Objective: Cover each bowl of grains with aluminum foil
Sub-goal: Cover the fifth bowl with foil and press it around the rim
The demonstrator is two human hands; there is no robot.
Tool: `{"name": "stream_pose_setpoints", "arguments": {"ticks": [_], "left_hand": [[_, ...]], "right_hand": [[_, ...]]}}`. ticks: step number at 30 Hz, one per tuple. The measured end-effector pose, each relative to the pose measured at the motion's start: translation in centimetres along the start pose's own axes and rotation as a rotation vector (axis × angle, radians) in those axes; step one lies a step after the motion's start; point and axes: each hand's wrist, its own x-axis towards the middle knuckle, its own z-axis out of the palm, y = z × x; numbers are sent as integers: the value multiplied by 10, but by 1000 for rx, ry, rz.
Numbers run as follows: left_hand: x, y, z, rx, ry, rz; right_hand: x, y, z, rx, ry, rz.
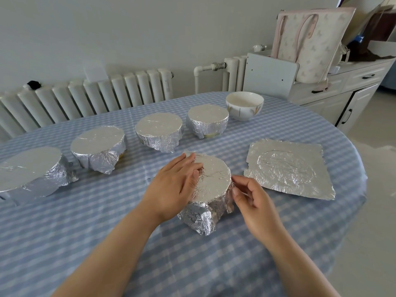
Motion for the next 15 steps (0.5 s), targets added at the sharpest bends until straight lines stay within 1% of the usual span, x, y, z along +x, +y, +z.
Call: {"name": "stream_pose_setpoints", "arguments": {"ticks": [3, 8, 15], "left_hand": [[0, 1, 0, 5, 2, -1], [0, 0, 1, 11, 9, 1], [0, 0, 0, 9, 10, 5]], "right_hand": [[-4, 0, 1, -85, -10, -12], [-6, -3, 7, -187, 91, 13], [-8, -13, 10, -226, 151, 43]]}}
